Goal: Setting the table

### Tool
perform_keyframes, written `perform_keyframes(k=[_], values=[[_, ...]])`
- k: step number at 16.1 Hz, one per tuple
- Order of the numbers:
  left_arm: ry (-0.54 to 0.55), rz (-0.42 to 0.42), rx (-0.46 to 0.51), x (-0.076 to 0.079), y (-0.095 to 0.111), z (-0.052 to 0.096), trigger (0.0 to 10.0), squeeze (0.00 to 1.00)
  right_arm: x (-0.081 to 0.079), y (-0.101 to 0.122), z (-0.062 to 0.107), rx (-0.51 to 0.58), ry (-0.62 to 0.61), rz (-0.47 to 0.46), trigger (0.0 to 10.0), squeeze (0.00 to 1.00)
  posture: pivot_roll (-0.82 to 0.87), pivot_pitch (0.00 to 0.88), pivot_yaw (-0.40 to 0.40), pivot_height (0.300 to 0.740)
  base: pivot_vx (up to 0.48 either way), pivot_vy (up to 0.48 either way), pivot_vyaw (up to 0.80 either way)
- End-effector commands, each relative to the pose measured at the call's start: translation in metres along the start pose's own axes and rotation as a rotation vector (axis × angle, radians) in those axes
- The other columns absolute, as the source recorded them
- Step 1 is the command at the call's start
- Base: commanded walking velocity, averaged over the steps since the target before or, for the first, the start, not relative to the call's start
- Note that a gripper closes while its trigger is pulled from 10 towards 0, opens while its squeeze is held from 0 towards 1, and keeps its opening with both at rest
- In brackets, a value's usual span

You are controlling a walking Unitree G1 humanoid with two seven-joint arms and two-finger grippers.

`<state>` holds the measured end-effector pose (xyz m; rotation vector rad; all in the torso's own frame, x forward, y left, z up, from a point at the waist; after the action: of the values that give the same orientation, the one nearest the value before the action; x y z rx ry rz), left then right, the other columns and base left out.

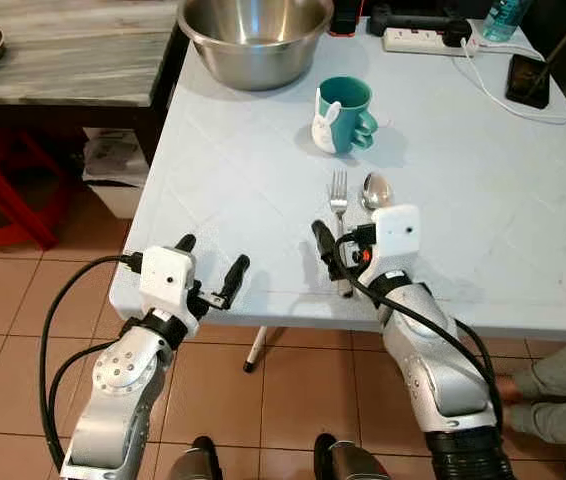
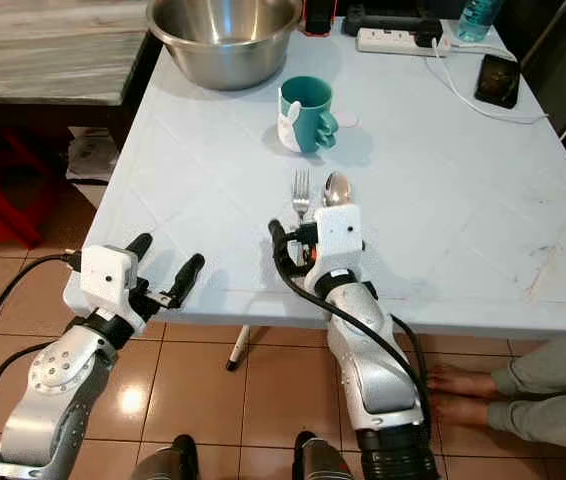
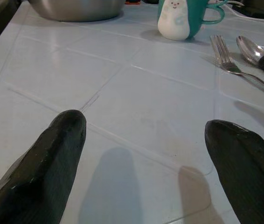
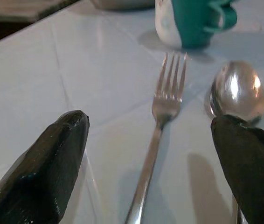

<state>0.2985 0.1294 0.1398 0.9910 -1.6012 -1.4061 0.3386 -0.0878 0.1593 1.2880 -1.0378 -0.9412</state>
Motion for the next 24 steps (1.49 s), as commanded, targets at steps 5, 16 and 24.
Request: perform_keyframes(k=[5, 16, 24], values=[[-0.065, 0.024, 0.005, 0.011, 0.002, 0.001, 10.0, 0.0, 0.001, -0.012, -0.005, -0.065, -0.013, 0.008, 10.0, 0.0, -0.12, 0.265, -0.009, 0.74, 0.0, 0.0, 0.0], [-0.18, 0.068, -0.02, 0.032, 0.0, 0.003, 10.0, 0.0, 0.012, -0.017, -0.016, -0.118, -0.078, 0.021, 0.0, 0.0, -0.12, 0.266, -0.013, 0.74, 0.0, 0.0, 0.0], [-0.223, 0.042, -0.046, 0.038, -0.004, 0.004, 10.0, 0.0, 0.012, -0.02, -0.018, -0.149, -0.071, -0.008, 0.0, 0.0, -0.12, 0.269, -0.005, 0.74, 0.0, 0.0, 0.0]])
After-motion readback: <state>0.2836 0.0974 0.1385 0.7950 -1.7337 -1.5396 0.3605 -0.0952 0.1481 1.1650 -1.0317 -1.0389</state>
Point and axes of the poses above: a point about 5 cm out from each wrist's last joint towards the gripper, its own z axis pointing back from the gripper into the wrist, its own y axis along the axis of the wrist's last joint, x = y × z, the point moved 3 cm from there along -z, pointing out of the wrist towards the gripper, and after that the axes turned 6 degrees about z, right-handed, at the moved point
